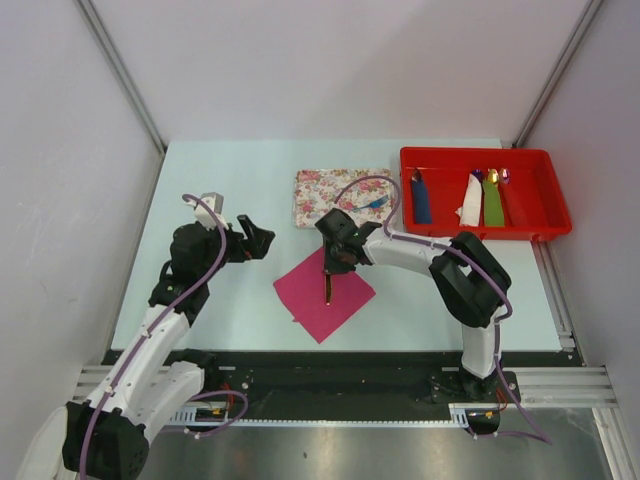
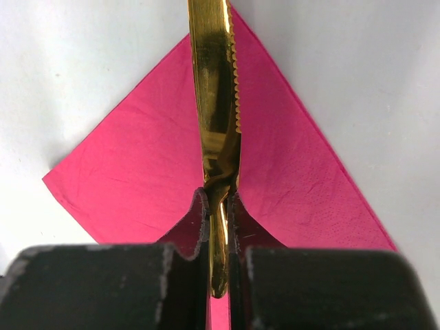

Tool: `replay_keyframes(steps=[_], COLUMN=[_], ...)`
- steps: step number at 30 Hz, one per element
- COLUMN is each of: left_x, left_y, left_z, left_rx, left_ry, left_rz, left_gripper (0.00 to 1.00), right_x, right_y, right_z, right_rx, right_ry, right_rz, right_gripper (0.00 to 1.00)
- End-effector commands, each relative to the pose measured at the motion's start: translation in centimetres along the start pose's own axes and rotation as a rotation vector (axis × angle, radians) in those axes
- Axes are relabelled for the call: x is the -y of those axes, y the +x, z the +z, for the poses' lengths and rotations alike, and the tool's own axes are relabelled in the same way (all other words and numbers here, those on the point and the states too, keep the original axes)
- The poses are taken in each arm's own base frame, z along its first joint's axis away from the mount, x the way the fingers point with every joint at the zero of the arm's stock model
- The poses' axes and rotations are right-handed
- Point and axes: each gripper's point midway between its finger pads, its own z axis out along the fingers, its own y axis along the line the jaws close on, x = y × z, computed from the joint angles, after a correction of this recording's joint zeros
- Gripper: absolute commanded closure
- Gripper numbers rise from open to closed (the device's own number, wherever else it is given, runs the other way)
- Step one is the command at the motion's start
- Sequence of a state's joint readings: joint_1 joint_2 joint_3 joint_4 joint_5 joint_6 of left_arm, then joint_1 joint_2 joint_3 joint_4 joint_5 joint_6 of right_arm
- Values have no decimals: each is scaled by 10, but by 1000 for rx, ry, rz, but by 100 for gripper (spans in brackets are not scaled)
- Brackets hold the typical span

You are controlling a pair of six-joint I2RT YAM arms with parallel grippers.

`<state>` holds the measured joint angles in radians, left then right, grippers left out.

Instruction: Place the utensils on the paper napkin and roll it up

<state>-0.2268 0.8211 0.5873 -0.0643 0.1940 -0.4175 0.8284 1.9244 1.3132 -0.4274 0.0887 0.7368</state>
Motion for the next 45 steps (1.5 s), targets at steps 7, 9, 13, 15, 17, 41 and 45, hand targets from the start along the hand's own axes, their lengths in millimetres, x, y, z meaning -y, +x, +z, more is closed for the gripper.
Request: replay_keyframes(steps=[7,9,13,15,17,41,45], left_x=[2,2,-1,-1,-2,-4,-4], left_y=[-8,-6,-3,-2,0,-1,-1], left_z=[2,3,4,4,4,4,5], left_rx=[33,29,25,25,21,24,26], left_ry=[16,14,6,6,4,-4,-4], left_rz=[0,-3,-6,-7,-10,-9,-10], left_gripper=[0,0,0,0,0,0,0], right_x=[-1,-1,1,0,1,16,14], right_y=[-9,-5,-1,-1,2,15,14], right_z=[3,4,4,3,3,14,13], right_rx=[1,-9,-24,-28,-39,-82,-77], right_ry=[-8,-7,-11,-13,-11,31,25], right_rz=[51,55,61,64,68,98,94], right_gripper=[99,99,99,99,99,87,85])
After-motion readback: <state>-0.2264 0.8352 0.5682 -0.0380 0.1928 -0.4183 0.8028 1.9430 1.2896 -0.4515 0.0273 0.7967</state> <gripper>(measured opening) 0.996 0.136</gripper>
